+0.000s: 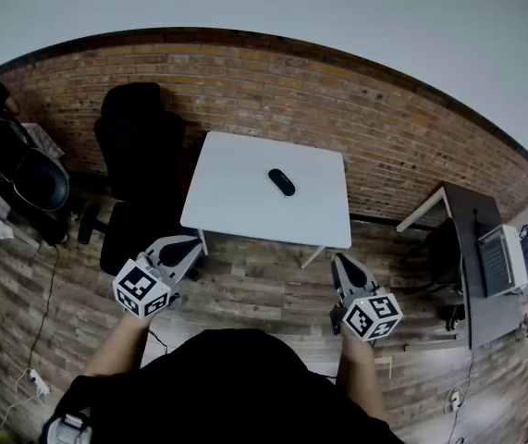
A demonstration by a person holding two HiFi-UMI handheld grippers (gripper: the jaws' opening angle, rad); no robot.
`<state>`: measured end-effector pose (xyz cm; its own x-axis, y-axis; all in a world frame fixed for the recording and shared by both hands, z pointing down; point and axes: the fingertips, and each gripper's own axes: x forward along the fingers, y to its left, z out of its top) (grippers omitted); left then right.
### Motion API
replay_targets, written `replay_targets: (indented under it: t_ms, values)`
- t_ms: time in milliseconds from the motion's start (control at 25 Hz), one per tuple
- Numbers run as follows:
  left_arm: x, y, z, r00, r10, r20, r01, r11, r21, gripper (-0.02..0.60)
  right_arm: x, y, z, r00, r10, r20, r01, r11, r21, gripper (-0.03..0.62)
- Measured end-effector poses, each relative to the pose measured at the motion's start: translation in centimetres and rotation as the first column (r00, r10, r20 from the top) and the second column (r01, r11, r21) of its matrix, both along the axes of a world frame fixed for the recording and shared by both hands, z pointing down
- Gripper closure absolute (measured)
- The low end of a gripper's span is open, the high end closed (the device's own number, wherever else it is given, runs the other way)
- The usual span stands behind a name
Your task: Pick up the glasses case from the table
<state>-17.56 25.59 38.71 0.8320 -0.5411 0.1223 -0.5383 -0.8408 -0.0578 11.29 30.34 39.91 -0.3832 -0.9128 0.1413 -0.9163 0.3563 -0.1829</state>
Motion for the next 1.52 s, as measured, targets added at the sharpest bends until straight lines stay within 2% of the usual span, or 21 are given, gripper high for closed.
replay_targets:
  t_ms: [480, 680, 920, 1160, 1520]
  values:
    - [-5.3, -3.4, 0.9, 1.000, 0.005, -0.011, -0.005, 1.000, -0.016, 0.571, -4.9, -3.4, 0.5, 0.999, 0.005, -0.035, -0.006, 1.000, -0.024, 0.577]
    - [-7.0, -3.9, 1.7, 1.000, 0.009, -0.015, -0.010, 0.999, -0.034, 0.571, -5.9, -4.0, 0.3, 0.999, 0.040, -0.020, -0.040, 0.999, -0.021, 0.577]
    - [-7.7, -4.7, 2.0, 1.000, 0.010, -0.020, -0.011, 0.999, -0.039, 0.571, -6.0, -4.9, 0.9, 0.998, 0.055, -0.021, -0.056, 0.998, -0.042, 0.577]
    - [-8.6, -5.3, 2.6, 1.000, -0.003, -0.010, 0.002, 0.999, -0.050, 0.571, -7.1, -6.0, 1.9, 0.999, 0.028, -0.043, -0.030, 0.998, -0.053, 0.578]
    - [-8.7, -6.7, 2.9, 1.000, -0.030, 0.007, 0.030, 0.998, -0.051, 0.571, -6.6, -8.3, 3.3, 0.999, 0.005, -0.036, -0.008, 0.997, -0.070, 0.578]
